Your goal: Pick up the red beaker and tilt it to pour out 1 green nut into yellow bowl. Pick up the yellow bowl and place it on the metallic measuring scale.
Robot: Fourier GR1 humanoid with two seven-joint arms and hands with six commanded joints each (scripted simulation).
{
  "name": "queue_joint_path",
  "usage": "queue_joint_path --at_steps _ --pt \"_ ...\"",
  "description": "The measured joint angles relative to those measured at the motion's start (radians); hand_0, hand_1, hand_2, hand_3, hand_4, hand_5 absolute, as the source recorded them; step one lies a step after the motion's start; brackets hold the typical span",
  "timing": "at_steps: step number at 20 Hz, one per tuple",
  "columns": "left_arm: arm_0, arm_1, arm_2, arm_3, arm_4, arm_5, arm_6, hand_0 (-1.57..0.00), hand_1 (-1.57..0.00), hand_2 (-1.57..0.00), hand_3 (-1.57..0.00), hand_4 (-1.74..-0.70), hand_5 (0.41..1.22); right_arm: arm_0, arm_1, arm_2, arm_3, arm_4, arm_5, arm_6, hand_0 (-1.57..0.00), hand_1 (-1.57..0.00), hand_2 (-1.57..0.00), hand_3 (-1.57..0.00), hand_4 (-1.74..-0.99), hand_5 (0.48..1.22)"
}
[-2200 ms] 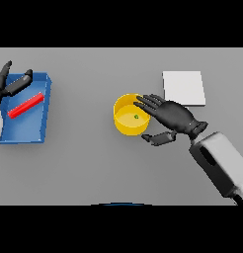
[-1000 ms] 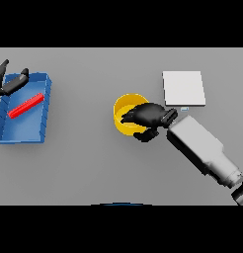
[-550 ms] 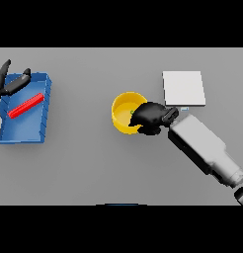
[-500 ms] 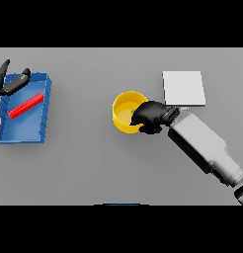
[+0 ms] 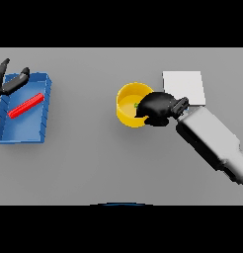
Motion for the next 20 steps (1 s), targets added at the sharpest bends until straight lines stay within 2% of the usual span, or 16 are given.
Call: queue_joint_path --at_steps 3,5,6,8,9,14,15,16,18,20 --pt "-0.016 -0.009 0.007 0.016 0.011 0.0 0.003 0.0 0.0 0.0 0.0 -0.79 0.702 0.009 -0.025 -0.023 -0.062 -0.002 0.017 0.067 -1.56 -1.56 -1.47 -1.19 -1.739 1.219" --pt "-0.013 -0.008 0.011 0.021 0.014 -0.002 0.001 0.0 0.0 0.0 0.0 -0.8 0.704 0.036 -0.032 -0.024 -0.118 -0.013 0.041 0.087 -1.57 -1.57 -1.51 -1.18 -1.739 1.219" --pt "-0.014 -0.005 0.008 0.01 0.012 -0.002 -0.004 0.0 0.0 0.0 0.0 -0.8 0.704 0.041 -0.034 -0.029 -0.128 -0.014 0.039 0.09 -1.52 -1.57 -1.52 -1.18 -1.74 1.219" --pt "-0.015 -0.007 0.013 0.007 0.022 -0.006 0.015 0.0 0.0 0.0 0.0 -0.81 0.71 0.033 -0.049 -0.06 -0.136 -0.014 0.044 0.144 -1.54 -1.57 -1.49 -1.19 -1.74 1.22" --pt "-0.004 0.001 0.02 -0.001 0.03 -0.011 0.015 0.0 0.0 0.0 0.0 -0.82 0.717 0.024 -0.063 -0.074 -0.131 -0.014 0.039 0.149 -1.54 -1.57 -1.49 -1.18 -1.74 1.22" --pt "0.011 -0.007 0.021 -0.023 0.037 -0.004 0.034 0.0 0.0 0.0 0.0 -0.84 0.737 -0.013 -0.105 -0.137 -0.046 -0.015 -0.058 0.126 -1.56 -1.57 -1.54 -1.15 -1.741 1.221" --pt "0.007 -0.002 0.023 -0.034 0.04 -0.007 0.053 0.0 0.0 0.0 0.0 -0.84 0.739 -0.013 -0.114 -0.142 -0.005 -0.003 -0.092 0.111 -1.56 -1.57 -1.54 -1.15 -1.741 1.221" --pt "0.018 -0.007 0.02 -0.05 0.044 -0.006 0.051 0.0 0.0 0.0 0.0 -0.85 0.746 -0.024 -0.116 -0.147 0.03 0.004 -0.108 0.119 -1.57 -1.57 -1.55 -1.15 -1.741 1.221" --pt "0.015 -0.005 0.02 -0.054 0.04 -0.001 0.079 0.0 0.0 0.0 0.0 -0.85 0.758 -0.043 -0.135 -0.167 0.091 0.002 -0.142 0.085 -1.57 -1.57 -1.56 -1.15 -1.741 1.221" --pt "0.027 -0.013 0.012 -0.079 0.043 -0.002 0.098 0.0 0.0 0.0 0.0 -0.85 0.761 -0.057 -0.128 -0.171 0.153 0.01 -0.169 0.091 -1.57 -1.57 -1.55 -1.15 -1.741 1.221"
